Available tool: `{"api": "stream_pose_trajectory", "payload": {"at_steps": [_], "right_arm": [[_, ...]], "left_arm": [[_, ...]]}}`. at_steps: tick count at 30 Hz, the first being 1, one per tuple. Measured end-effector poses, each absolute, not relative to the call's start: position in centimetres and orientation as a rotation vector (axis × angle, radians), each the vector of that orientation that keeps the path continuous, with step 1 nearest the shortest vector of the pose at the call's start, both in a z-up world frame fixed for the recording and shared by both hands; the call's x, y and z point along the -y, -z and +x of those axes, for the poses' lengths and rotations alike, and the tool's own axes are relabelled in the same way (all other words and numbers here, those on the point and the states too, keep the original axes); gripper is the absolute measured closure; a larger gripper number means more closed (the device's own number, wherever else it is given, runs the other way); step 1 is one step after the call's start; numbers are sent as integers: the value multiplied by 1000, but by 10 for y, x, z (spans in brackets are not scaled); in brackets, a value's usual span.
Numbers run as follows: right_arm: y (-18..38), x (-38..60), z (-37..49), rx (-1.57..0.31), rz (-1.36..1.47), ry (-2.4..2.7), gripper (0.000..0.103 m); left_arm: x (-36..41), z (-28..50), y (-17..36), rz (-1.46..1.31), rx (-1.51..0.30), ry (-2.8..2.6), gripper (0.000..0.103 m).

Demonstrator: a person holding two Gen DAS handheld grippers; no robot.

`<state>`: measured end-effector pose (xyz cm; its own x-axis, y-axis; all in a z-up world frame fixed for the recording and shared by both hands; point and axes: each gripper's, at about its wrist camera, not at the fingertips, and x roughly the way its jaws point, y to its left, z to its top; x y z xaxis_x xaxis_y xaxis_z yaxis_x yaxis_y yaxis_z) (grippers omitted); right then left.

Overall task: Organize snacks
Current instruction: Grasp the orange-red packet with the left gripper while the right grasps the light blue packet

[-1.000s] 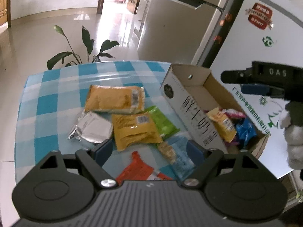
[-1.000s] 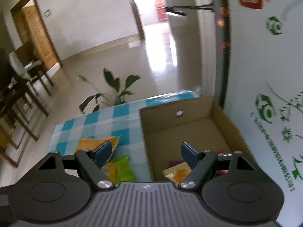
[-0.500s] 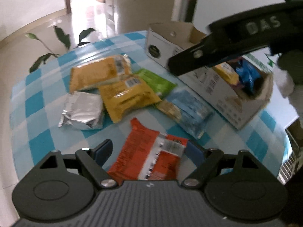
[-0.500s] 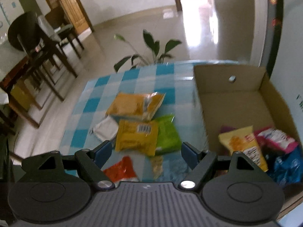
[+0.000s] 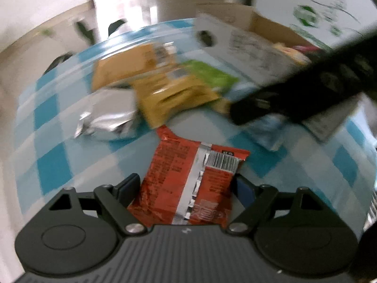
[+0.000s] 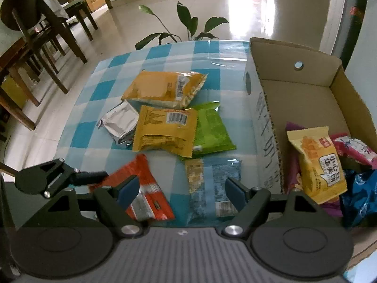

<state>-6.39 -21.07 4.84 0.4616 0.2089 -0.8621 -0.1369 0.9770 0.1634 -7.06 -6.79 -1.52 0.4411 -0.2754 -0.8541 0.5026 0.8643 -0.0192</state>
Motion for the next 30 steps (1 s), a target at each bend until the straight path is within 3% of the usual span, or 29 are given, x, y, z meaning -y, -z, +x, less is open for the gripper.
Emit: {"api": "stream_pose_trajectory", "payload": {"at_steps": [10,26,30], "right_arm": [[-29,198,-56,-1114,29,-102,19],[-7,176,-45,-1122,-71,-5,15],[-15,177,-47,-1122,30,-140,22]], "left_arm": [[14,-50,9,58,-1062,259,20],[1,-45,2,-39,-1076,269,19],[-3,-44,2,-63,-1079,253,19]]}}
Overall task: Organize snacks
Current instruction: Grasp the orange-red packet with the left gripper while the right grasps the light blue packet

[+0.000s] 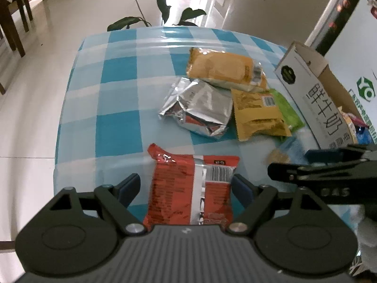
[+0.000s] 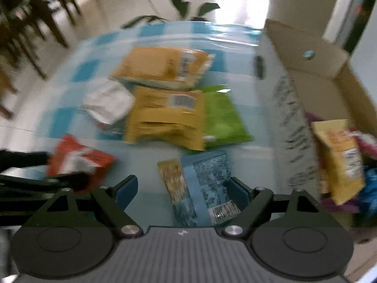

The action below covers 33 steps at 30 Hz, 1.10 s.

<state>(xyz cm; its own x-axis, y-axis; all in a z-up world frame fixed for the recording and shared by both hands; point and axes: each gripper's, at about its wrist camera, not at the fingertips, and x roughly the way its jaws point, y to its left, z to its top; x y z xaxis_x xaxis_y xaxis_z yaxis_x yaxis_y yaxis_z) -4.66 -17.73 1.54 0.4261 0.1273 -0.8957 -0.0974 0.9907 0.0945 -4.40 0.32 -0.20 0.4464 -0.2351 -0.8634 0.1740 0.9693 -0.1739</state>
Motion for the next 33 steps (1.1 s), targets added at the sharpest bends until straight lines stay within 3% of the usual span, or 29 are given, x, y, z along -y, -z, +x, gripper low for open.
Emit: {"api": "stream_pose_trajectory", "payload": {"at_steps": [15,20,33], "right_arm": [[-5,177,-44,-1155,-72,-82,20],[2,168,-44,-1154,-137,-87,18],[1,176,-47,-1163,-110,-82,19]], "left_arm": [[2,-43,12,-15,-1120,286,19],[11,-45,20,42,-1123,302,6],[23,-53,26,121,-1092,294,0]]}}
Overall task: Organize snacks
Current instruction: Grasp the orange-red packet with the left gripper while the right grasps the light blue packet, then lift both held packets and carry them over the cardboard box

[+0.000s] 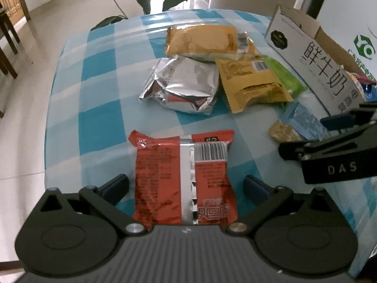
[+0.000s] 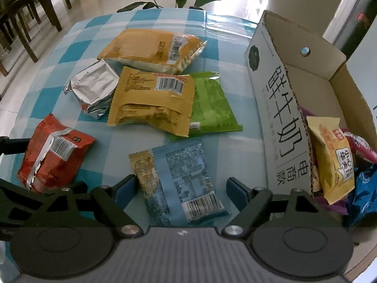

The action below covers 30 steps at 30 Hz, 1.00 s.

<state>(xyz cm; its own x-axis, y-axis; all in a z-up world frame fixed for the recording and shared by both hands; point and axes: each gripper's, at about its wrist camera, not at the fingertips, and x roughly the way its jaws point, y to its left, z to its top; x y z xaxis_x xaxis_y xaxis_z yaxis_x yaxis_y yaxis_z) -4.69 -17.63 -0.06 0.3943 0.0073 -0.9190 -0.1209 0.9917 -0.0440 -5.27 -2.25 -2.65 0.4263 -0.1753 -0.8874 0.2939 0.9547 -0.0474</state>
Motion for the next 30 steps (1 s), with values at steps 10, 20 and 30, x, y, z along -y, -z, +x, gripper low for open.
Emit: {"api": "stream_pose_trajectory", "payload": {"at_steps": [10,20,30], "right_arm": [[-1,174,-49,-1153,-120,-102,23],[-8,170,-49,-1134,-120,-131,44],[-30,174,-46,-1057,-54,-129,44]], "left_arm": [[23,-52,27,118,-1091,294,0],[19,-53,22,82,-1063,270,15],[4,-48,6,-31,-1009,260,34]]}}
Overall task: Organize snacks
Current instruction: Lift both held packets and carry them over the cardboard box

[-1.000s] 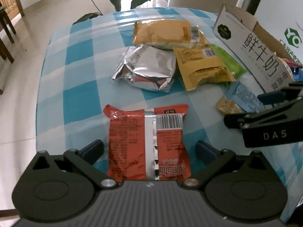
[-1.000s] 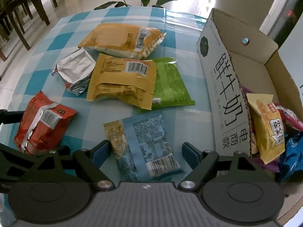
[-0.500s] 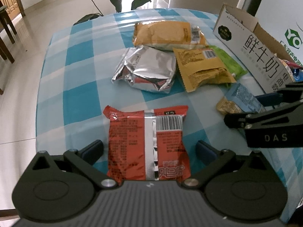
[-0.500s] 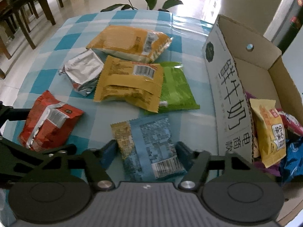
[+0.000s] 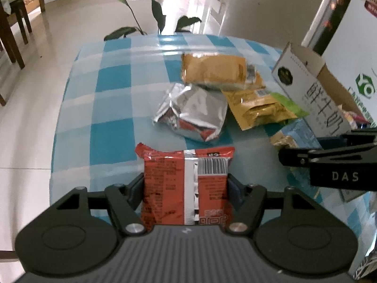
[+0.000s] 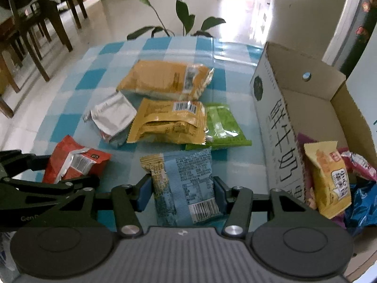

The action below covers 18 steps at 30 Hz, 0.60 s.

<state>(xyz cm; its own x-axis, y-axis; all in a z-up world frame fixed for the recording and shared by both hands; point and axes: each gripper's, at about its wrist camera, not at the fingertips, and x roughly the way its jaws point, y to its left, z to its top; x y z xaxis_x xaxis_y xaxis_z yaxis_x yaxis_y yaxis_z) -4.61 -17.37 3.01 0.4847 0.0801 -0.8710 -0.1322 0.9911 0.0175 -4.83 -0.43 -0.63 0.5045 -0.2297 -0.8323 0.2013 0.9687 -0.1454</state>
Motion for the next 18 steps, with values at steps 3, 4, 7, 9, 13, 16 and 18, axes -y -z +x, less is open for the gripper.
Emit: {"api": "stream_pose_trajectory", "payload": {"at_steps": [3,4,7,9,13,16,18], "right_arm": [[-36,176,-47,-1038,-40,-130,44],[-38,176,-47,-1032,-34,-133,44],[-43,176,-49,-1017,-20,-148,44],[-46,177,-50,-1009,-19,-151,44],[-54,181,-51,-986,4,-155,44],[-60,184,-53,-967,14,-155,44],[-63,189,-52,-956,34,-150,44]], "left_arm": [[0,-48,1,-71,-999,251,34],[0,-48,-1,-81,-996,246,34],[-2,-50,-7,-95,-979,236,34],[-2,-51,-11,-113,-969,238,34],[0,-54,-19,-138,-947,240,34],[4,-54,-26,-120,-911,236,34],[7,-54,-31,-106,-883,231,34]]}}
